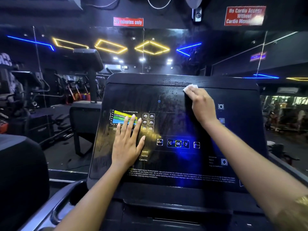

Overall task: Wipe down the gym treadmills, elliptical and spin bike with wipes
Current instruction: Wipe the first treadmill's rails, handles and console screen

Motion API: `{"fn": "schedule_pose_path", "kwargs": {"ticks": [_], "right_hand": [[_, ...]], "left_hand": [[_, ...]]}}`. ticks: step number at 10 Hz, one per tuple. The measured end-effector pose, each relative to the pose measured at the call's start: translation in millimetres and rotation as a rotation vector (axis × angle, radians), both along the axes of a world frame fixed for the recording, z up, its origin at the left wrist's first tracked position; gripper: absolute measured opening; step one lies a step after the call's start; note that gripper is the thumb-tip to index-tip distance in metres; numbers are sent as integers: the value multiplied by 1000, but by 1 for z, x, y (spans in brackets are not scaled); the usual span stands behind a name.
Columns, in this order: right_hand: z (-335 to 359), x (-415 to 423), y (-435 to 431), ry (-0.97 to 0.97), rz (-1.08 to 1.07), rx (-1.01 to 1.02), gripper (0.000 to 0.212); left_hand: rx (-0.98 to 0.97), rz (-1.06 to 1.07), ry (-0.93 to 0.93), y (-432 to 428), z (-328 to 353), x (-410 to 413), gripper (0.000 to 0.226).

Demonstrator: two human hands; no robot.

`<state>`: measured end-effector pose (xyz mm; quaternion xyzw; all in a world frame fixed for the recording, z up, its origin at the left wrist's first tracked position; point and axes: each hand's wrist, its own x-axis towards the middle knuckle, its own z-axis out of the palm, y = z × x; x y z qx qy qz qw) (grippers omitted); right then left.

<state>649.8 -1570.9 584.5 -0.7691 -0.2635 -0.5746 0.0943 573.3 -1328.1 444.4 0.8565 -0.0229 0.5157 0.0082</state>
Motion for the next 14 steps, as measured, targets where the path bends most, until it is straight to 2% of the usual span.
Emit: {"fn": "schedule_pose_path", "kwargs": {"ticks": [1,3,4,5,6,7,8,9,10,11,12,13,14], "right_hand": [[-25,-12,12,-22,-23,-114,35],[-120,-65,12,-41,169,-386,36],[-146,-82,-1,-89,263,-524,32],[-116,-75,0,-91,322,-471,28],[-34,-36,13,-97,275,-269,27],[10,-11,24,-20,163,-150,36],[14,1,42,29,102,-82,41],[-13,-10,50,15,128,-161,34],[-75,-40,48,-33,224,-295,27],[-116,-61,36,-87,273,-414,29],[-126,-75,22,-88,400,-490,37],[-92,-64,24,-44,396,-415,25],[-23,-30,32,-14,253,-167,29]], "left_hand": [[4,3,-6,0,0,0,59],[8,-7,-21,0,0,0,59],[8,-5,-20,0,1,0,59],[7,-8,-22,0,1,0,59],[12,-3,-28,0,0,0,59],[17,3,-30,1,-1,0,60],[16,4,-34,1,0,1,60],[13,-1,-36,1,0,1,60],[11,-6,-37,1,-1,2,59],[13,-2,-34,2,-1,3,59],[17,-1,-33,1,-1,3,59],[12,-7,-37,2,-1,2,59],[8,-17,-42,1,-1,3,59]]}}
